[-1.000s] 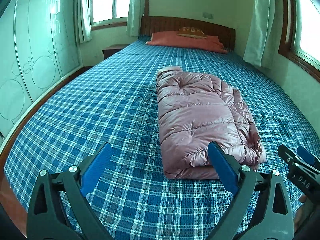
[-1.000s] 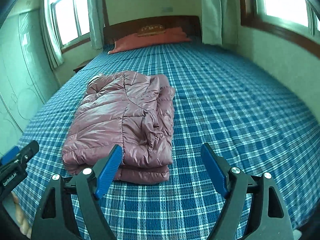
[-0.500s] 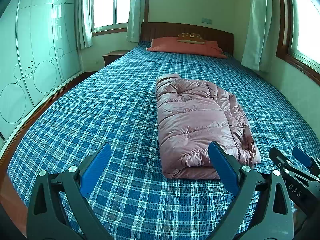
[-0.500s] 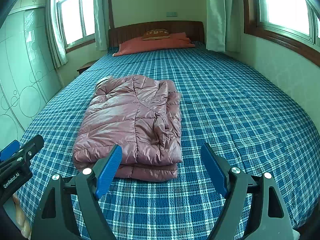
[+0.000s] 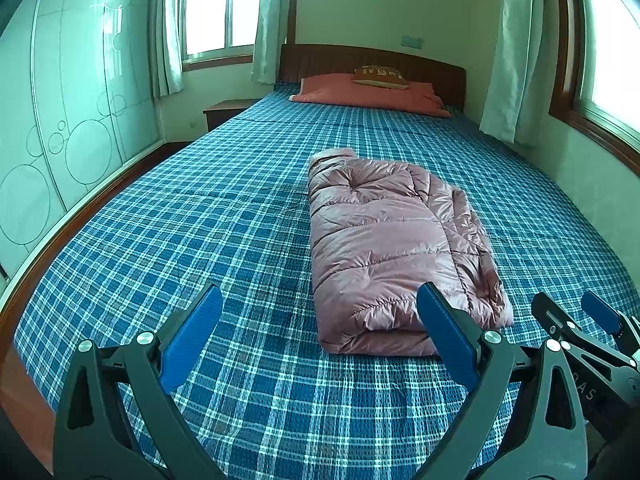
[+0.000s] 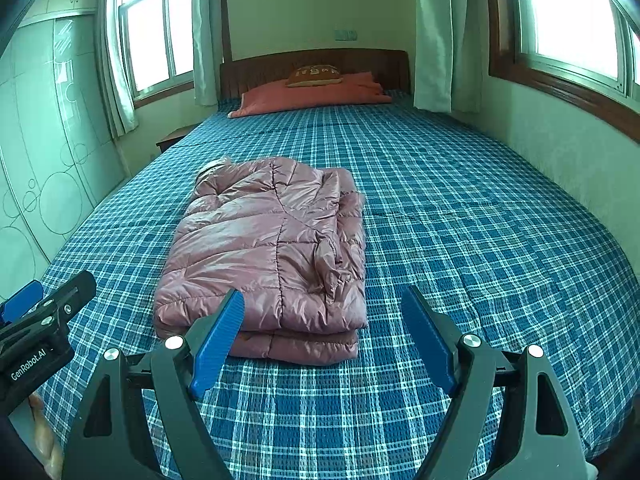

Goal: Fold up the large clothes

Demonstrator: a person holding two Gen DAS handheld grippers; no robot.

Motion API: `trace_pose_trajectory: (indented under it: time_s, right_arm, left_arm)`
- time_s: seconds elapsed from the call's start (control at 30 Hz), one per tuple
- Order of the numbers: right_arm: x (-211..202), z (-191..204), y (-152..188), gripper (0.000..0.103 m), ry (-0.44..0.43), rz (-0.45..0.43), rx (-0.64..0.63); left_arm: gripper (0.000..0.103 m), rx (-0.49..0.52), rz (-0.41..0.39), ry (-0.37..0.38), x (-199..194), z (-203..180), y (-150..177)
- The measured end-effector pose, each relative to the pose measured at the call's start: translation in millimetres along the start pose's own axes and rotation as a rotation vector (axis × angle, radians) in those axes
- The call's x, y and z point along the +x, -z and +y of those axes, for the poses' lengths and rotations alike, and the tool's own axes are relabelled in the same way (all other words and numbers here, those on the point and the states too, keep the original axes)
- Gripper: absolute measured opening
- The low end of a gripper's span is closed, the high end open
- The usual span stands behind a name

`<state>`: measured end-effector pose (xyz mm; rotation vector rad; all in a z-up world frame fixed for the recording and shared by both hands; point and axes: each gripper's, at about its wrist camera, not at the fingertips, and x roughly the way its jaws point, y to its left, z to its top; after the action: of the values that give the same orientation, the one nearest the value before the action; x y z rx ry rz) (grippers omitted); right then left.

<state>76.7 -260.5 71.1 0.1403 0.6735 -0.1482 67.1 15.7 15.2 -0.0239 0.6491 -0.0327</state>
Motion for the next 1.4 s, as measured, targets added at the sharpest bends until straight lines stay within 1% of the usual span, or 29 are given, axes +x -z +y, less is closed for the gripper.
trace_pose_trajectory:
  time_s: [0.27, 0.67, 1.1, 1.2, 1.4]
  right_arm:
    - [-1.1, 2.2, 1.2, 0.08, -0.008, -0.005, 0.002]
    - [-2.5, 3.9, 1.4, 0.08, -0.011, -0.012, 0.0]
    - [0.0, 6.7, 3.7, 0.08, -0.014, -0.008, -0.007]
    - [0.3, 6.9, 4.5, 0.08, -0.014, -0.008, -0.009]
    - [-0.3, 7.7, 5.2, 0.08, -0.017, -0.011, -0.008]
  left_arm:
    - [0.097, -0.003, 0.011, 0.001, 0.3, 0.2, 0.9]
    - [0.098, -0.007, 0.003, -0.002, -1.4, 0.6, -0.2]
    - [0.098, 0.001, 0.009, -0.015, -0.3, -0.9, 2.1]
    - [0.098, 0.007, 0.007, -0.033, -0.2, -1.6, 2.7]
    - [0.098, 0.007, 0.005, -0.021, -0.5, -1.7, 2.8]
